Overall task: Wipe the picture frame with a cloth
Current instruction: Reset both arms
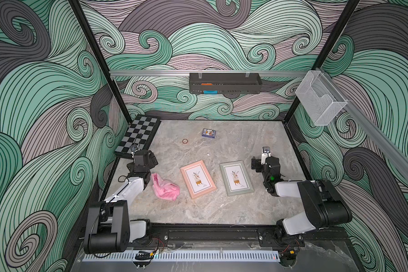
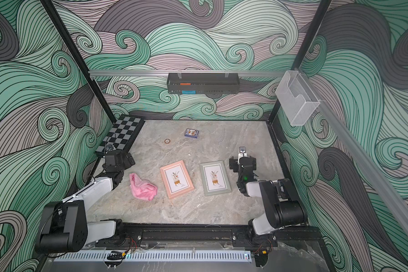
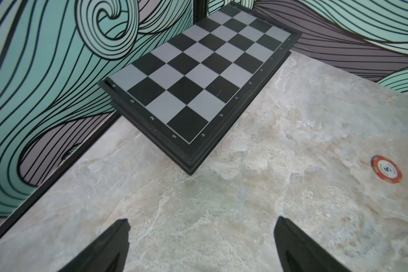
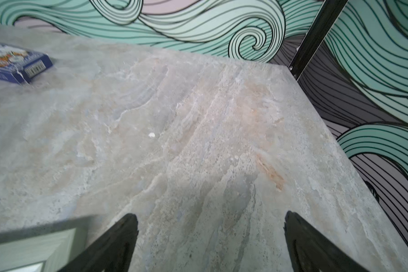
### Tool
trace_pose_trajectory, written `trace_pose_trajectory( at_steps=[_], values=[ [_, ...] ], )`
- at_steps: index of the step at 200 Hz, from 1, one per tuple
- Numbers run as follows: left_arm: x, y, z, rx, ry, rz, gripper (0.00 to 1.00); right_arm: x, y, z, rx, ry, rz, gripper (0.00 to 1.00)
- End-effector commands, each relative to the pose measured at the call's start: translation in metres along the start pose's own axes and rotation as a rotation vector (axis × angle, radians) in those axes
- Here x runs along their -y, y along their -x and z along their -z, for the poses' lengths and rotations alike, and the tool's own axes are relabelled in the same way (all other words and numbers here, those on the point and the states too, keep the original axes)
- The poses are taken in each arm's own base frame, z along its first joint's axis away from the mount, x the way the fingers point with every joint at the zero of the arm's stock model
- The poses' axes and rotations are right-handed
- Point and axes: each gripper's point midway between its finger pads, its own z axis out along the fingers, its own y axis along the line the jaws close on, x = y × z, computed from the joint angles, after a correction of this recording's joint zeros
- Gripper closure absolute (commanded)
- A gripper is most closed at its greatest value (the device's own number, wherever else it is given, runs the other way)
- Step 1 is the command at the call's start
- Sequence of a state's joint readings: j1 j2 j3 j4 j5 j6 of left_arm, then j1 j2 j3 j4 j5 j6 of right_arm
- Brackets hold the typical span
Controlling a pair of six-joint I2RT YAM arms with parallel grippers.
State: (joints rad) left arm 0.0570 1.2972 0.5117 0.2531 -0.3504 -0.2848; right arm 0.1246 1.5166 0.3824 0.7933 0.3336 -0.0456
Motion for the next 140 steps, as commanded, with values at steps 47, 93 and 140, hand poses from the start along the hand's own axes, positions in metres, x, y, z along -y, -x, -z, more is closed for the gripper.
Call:
trace_pose_trajectory(
  at_steps=[47, 93, 140],
  values=[
    [0.012, 0.011, -0.013, 0.191, -0.145, -0.027, 0.01, -0.004, 0.019, 0.0, 0.133, 0.053, -0.036, 0.01],
    [0.05, -0.003, -0.021, 0.163, -0.2, -0.201, 0.01, -0.011, 0.019, 0.001, 0.132, 0.083, -0.013, 0.01],
    [0.051, -0.009, -0.025, 0.125, -0.195, -0.22, 0.01, -0.014, 0.019, -0.001, 0.132, 0.107, -0.012, 0.01]
  ],
)
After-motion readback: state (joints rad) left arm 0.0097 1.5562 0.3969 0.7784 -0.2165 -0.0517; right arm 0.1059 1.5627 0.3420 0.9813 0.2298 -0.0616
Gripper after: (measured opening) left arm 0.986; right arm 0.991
